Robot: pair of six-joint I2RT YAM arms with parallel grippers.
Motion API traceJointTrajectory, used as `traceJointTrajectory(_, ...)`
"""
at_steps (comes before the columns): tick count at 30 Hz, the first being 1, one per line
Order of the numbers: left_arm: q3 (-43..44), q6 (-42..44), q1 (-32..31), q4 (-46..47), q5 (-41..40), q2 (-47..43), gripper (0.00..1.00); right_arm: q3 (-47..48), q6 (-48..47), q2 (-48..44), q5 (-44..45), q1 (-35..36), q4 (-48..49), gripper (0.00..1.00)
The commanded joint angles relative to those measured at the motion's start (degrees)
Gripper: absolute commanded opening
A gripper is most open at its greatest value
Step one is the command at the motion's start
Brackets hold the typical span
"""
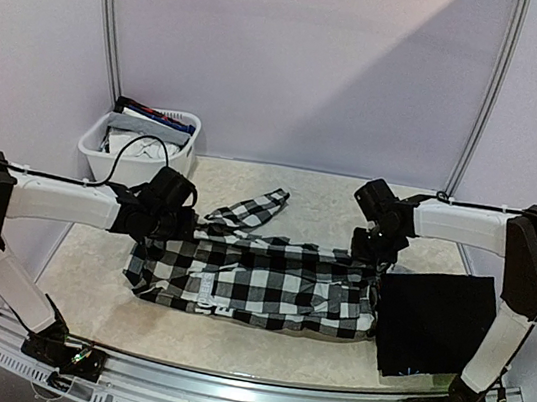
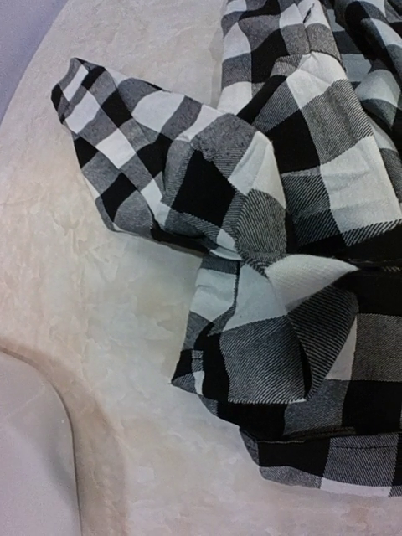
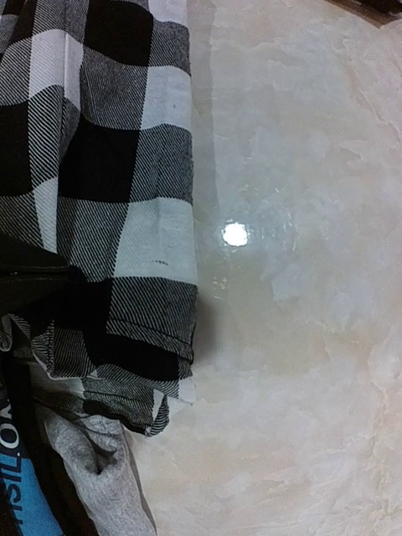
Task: Fold and stack the mixed laundry pile
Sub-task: Fold the 1/3-folded shirt at the center of the board.
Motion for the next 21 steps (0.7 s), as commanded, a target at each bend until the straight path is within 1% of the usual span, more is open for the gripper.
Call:
traceJointTrajectory(1,-1.8,-1.1,-1.4,-2.4,-1.5,-1.5,0.00,-2.0,0.9,-0.7,1.3,0.6,0.4,0.00)
traceJointTrajectory(10,-5.0,-3.4,-3.0,-2.6,-1.5,0.8,0.00,-5.7,1.3,-0.2,1.7,0.8,1.9,0.01)
traceJointTrajectory(12,-5.8,-4.0,-3.4,-2.5,-1.7,1.1,0.01,-6.5,1.2,0.2,1.2,0.8,2.5,0.06)
traceJointTrajectory(14,-6.7,-4.6,-3.6,-2.3,-1.8,1.3,0.03,-6.9,1.1,1.0,0.7,0.8,2.9,0.12)
traceJointTrajectory(17,-7.5,-5.1,-4.4,-2.4,-1.5,0.8,0.12,-7.2,0.3,1.0,-0.9,0.8,3.4,0.20)
traceJointTrajectory(19,-7.9,-5.1,-5.2,-2.7,-2.0,-0.6,0.25,-7.0,-0.8,0.4,-2.4,0.8,3.4,0.26)
traceJointTrajectory(21,-7.7,-4.8,-6.1,-3.8,-2.6,-3.1,0.42,-6.6,-1.5,-1.2,-3.1,0.8,2.7,0.28)
